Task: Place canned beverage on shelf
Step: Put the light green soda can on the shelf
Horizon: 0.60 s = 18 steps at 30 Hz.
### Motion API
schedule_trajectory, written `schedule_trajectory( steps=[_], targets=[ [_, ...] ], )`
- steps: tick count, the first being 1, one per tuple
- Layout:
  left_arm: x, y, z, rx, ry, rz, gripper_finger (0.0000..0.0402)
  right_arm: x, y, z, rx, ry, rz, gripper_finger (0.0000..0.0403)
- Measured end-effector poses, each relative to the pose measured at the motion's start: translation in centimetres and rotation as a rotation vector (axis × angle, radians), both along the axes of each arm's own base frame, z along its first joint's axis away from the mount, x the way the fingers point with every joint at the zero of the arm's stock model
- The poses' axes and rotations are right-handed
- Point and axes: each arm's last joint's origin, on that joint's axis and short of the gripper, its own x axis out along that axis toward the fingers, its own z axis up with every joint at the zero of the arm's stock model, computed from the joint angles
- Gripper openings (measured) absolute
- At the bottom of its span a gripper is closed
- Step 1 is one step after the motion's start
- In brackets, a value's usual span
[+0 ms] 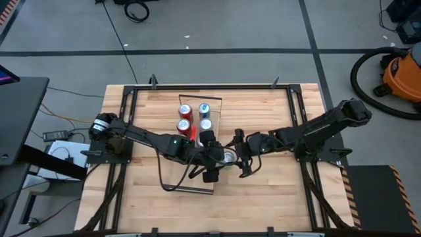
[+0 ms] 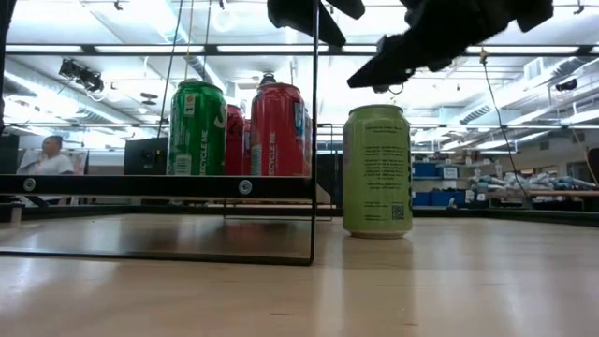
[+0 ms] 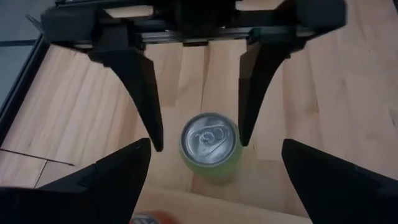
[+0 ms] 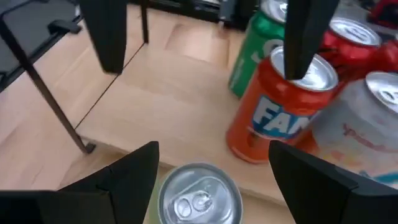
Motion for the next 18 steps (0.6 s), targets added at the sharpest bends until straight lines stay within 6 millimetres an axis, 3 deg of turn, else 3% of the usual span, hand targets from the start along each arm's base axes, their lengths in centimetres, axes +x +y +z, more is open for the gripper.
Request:
schedule_trajectory(
  steps=[12, 18],
  targets=[
    [-0.1, 0.0, -0.1, 0.001, 0.009, -0.004, 0.0373, 1.7, -1.5, -3.2, -0.005, 0.103, 0.098, 0.0313],
    [-0.1, 0.0, -0.1, -0.003, 0.019, 0.003, 0.0373, 1.9, -1.6, -3.7, 0.1, 0.133, -0.06, 0.0314]
  ],
)
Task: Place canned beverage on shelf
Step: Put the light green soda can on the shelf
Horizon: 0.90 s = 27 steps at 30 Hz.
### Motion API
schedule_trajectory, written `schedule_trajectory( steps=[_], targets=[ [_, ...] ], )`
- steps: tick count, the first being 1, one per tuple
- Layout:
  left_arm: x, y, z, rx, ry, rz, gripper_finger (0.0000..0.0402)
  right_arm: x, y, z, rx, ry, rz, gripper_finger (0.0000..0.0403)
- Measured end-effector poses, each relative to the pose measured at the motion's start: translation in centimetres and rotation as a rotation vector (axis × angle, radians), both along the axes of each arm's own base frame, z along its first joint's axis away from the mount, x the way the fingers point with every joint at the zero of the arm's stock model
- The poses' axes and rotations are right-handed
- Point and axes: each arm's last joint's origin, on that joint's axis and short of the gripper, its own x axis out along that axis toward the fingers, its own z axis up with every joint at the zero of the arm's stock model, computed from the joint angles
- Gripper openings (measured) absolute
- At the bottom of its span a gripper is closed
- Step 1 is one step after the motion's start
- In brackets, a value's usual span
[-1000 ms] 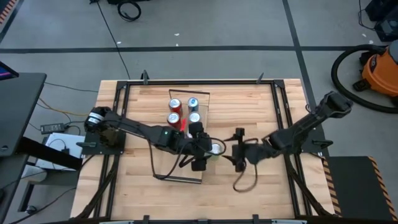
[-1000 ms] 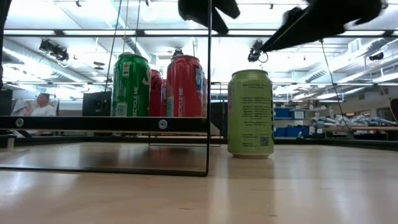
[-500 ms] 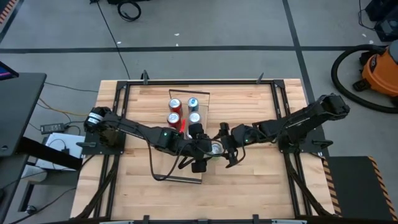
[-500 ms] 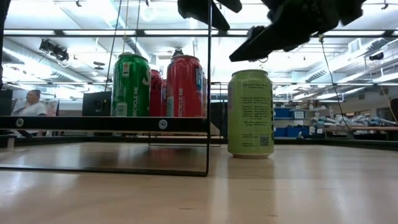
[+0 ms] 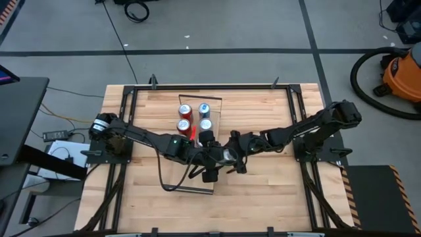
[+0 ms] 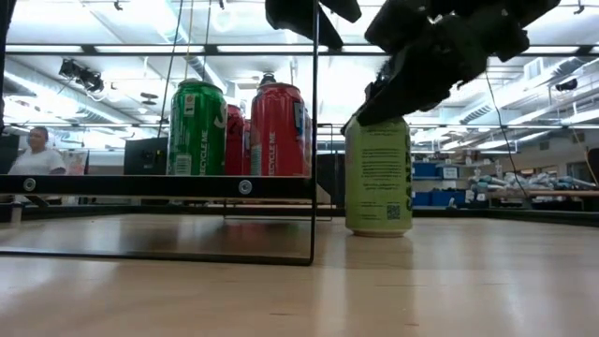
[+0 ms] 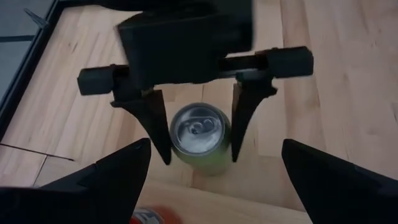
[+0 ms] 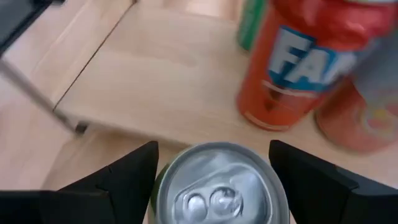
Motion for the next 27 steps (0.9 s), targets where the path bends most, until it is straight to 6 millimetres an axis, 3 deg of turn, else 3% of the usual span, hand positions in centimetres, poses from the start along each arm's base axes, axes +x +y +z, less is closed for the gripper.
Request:
schedule_trajectory(
  steps=[11, 19, 27],
  targets=[
    [0.0, 0.0, 0.0, -0.019, -0.004, 0.017, 0.0373, -0.7, 1.5, -0.3, 0.097, -0.048, -0.46, 0.0313],
    [0.0, 0.0, 0.0, -0.025, -0.001, 0.011, 0.0373, -1.2, 2.4, 1.9, 0.088, -0.156, -0.397, 0.0315],
    [0.4, 0.1, 0.2, -0.09, -0.03, -0.02, 0.0373, -4.6, 2.1, 5.5, 0.023, -0.146, -0.305, 0.0318]
  ],
)
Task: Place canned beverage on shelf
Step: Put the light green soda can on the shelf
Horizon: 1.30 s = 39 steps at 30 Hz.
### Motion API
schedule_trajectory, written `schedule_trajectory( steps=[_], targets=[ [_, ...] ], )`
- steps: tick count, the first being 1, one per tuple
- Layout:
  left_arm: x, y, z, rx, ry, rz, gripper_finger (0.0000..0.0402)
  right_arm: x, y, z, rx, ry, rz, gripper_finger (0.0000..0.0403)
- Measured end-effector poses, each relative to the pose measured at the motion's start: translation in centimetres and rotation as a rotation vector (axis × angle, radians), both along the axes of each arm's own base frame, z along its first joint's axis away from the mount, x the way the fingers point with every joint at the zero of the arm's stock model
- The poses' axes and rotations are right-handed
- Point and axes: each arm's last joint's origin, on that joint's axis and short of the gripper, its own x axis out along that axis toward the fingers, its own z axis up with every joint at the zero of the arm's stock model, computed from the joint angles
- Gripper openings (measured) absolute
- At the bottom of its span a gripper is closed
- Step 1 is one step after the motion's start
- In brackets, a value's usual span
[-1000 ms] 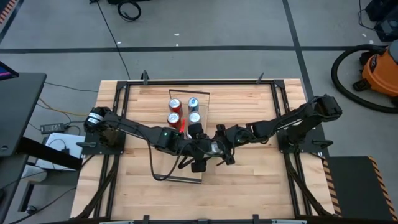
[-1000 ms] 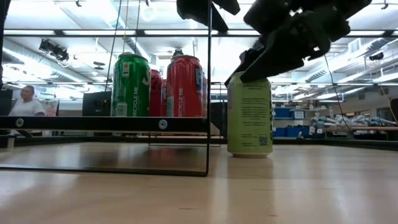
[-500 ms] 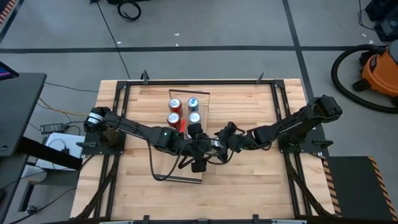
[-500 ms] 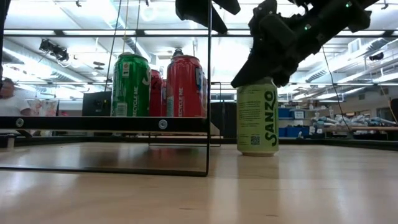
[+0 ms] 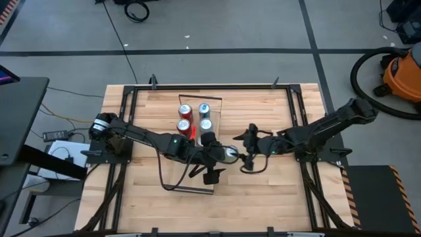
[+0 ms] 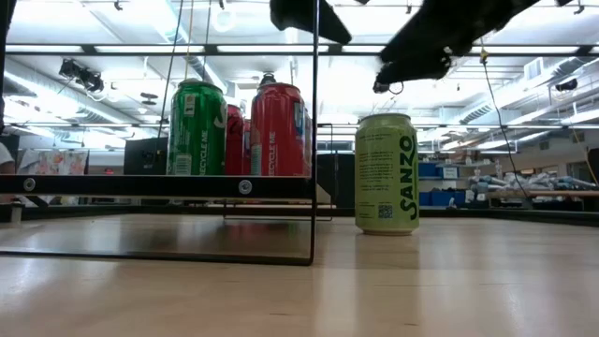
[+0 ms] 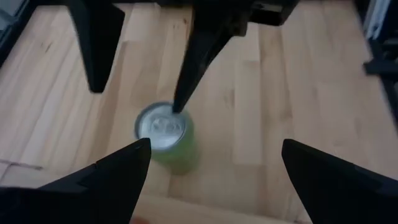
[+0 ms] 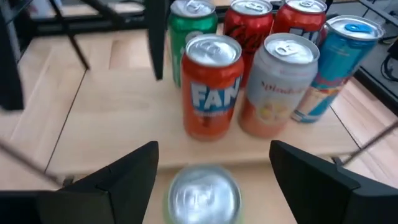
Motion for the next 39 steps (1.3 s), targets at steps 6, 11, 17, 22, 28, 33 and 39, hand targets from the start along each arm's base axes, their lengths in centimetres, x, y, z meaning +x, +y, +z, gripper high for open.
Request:
schedule_trajectory(
  steps=[6, 11, 17, 22, 28, 33, 39],
  targets=[
    [1.2, 1.6, -0.3, -0.068, -0.035, 0.003, 0.0373, -3.1, 1.5, -0.9, -0.026, 0.046, 0.022, 0.0318],
    [2.6, 3.1, -1.6, -0.084, -0.025, 0.008, 0.0373, -4.8, 2.2, -3.9, 0.004, 0.051, -0.005, 0.0318],
    [4.3, 4.8, -3.4, -0.087, -0.028, -0.028, 0.0373, -5.8, 1.9, -6.5, -0.006, 0.067, -0.069, 0.0318],
    [5.2, 6.1, -3.8, -0.002, -0.059, -0.056, 0.0373, -6.4, 0.3, -8.4, -0.089, 0.065, -0.148, 0.0318],
    [5.3, 7.5, -3.6, 0.088, -0.069, -0.03, 0.0373, -6.3, -2.6, -9.9, -0.107, 0.036, -0.15, 0.0318],
    [5.2, 8.0, -4.5, 0.017, 0.0, -0.042, 0.0373, -5.5, -4.8, -10.3, -0.026, -0.032, -0.128, 0.0318],
    [5.1, 7.1, -4.6, -0.031, 0.001, -0.098, 0.0373, -4.5, -6.5, -10.1, 0.008, -0.091, -0.068, 0.0318]
  ],
)
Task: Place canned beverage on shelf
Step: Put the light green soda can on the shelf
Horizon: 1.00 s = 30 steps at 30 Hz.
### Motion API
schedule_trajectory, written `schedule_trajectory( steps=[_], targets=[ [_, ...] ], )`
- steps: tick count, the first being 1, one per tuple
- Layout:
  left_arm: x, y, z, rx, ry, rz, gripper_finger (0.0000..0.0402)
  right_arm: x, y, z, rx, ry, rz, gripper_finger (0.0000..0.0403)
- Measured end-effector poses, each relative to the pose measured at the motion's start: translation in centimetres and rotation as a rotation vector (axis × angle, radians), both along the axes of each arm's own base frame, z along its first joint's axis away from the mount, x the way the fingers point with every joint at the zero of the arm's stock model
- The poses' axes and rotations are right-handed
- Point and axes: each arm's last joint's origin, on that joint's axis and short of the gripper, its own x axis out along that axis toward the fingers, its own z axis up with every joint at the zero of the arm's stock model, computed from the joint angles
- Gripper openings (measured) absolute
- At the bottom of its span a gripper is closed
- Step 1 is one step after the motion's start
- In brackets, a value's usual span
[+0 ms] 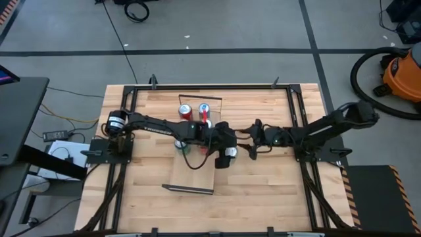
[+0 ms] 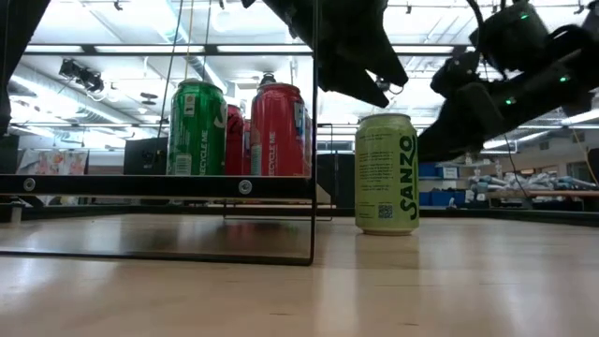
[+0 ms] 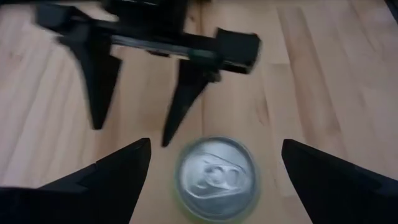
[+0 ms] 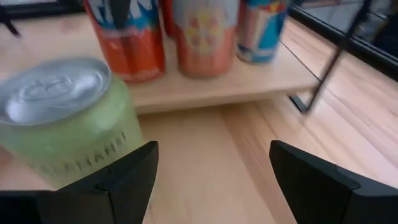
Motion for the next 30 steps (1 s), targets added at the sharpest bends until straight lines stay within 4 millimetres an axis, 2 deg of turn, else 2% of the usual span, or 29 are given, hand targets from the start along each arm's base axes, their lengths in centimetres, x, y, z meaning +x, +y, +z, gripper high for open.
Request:
schedule_trajectory(
  steps=[9, 18, 24, 30],
  targets=[
    [-0.6, -2.0, -0.4, 0.0, 0.063, -0.061, 0.0373, 1.2, -0.9, -1.8, 0.012, 0.023, 0.13, 0.0318],
    [-1.2, -3.1, -0.9, 0.003, 0.131, -0.126, 0.0373, 1.9, -0.3, -3.0, 0.082, 0.009, 0.277, 0.0318],
    [-1.3, -4.2, -0.8, 0.111, 0.121, -0.186, 0.0373, 2.2, 0.8, -3.2, 0.101, 0.02, 0.339, 0.0318],
    [-1.4, -4.6, -0.8, 0.107, 0.116, -0.231, 0.0373, 2.2, 1.2, -2.6, 0.093, -0.002, 0.356, 0.0318]
  ],
)
